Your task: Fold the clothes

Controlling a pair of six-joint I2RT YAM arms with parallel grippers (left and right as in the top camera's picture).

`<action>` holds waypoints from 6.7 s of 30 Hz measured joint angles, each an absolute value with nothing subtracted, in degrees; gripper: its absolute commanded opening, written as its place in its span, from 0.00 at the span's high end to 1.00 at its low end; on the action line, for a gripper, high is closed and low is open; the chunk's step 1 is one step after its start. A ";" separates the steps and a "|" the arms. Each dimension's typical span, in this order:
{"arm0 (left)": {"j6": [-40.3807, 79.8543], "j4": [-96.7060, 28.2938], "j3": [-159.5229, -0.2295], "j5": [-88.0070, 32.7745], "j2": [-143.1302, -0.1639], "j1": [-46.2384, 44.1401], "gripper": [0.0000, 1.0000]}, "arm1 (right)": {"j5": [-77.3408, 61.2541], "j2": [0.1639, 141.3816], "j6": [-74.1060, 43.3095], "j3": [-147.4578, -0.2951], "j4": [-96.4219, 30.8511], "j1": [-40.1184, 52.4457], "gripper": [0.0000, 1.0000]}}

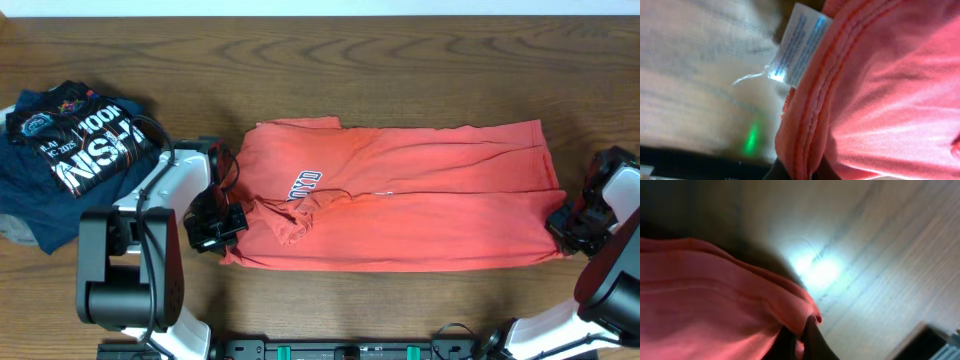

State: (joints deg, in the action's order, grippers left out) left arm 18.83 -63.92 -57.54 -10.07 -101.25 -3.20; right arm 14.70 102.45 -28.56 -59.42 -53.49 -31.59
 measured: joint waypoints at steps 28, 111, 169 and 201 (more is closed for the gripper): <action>9.96 -40.38 -89.56 -15.33 -107.94 -13.69 0.14 | -4.49 85.84 -15.22 -61.45 -51.53 -22.24 0.40; 9.17 -51.48 -95.79 -10.11 -110.15 -17.37 0.94 | -5.39 120.31 -11.53 -85.43 -30.74 -20.14 0.36; 11.00 -82.32 -95.85 -13.52 -101.16 -17.37 0.94 | 2.44 108.49 -12.29 -92.86 -73.60 -25.17 0.99; 12.25 -90.65 -94.11 -14.66 -101.16 -25.93 0.88 | 13.30 108.49 -11.49 -88.29 -81.73 -25.50 0.70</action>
